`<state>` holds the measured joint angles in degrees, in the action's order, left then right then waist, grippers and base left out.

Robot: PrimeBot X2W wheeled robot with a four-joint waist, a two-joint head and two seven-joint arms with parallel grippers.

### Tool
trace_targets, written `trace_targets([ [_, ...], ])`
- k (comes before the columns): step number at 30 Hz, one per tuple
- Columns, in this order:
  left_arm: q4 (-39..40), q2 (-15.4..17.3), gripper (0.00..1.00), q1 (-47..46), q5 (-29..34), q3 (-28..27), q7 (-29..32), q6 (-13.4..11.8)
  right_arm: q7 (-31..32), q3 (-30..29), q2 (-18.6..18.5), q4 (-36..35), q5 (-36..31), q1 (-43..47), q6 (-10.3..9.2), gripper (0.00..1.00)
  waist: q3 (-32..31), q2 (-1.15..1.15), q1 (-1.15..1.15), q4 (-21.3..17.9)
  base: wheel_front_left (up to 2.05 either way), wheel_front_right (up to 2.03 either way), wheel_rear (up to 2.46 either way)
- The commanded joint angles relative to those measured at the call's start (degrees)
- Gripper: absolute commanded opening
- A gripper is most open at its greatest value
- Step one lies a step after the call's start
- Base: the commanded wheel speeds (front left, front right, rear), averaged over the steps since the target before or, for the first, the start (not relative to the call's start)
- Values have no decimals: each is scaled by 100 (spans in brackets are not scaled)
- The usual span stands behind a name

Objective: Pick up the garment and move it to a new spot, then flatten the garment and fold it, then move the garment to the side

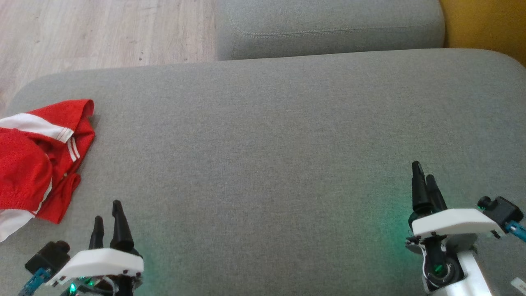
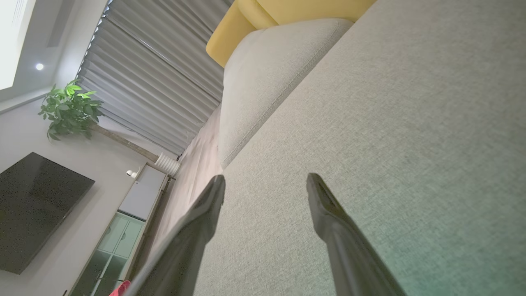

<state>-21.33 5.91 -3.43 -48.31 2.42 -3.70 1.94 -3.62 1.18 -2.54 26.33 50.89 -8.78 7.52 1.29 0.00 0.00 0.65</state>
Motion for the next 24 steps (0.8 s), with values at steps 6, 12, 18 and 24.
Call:
trace_targets([
  [6, 127, 169, 100, -269, 480, 25, -139, -75, -141, 100, -22, -83, -502, -356, -2, 100, -1, 0, 0, 9, 0, 0, 0],
  [12, 75, 222, 100, -275, 909, 94, -240, -138, -243, 143, -19, 4, -974, -410, -2, 100, -2, 0, 0, 8, 0, 0, 0],
  [18, 52, 269, 100, -287, 1333, 156, -341, -193, -344, 232, -20, 46, -1357, -460, -2, 100, 5, 0, 0, 6, 0, 0, 0],
  [24, 44, 319, 100, -306, 1839, 232, -459, -257, -463, 343, -22, 104, -1797, -521, -2, 100, 20, 0, 0, 10, 0, 0, 0],
])
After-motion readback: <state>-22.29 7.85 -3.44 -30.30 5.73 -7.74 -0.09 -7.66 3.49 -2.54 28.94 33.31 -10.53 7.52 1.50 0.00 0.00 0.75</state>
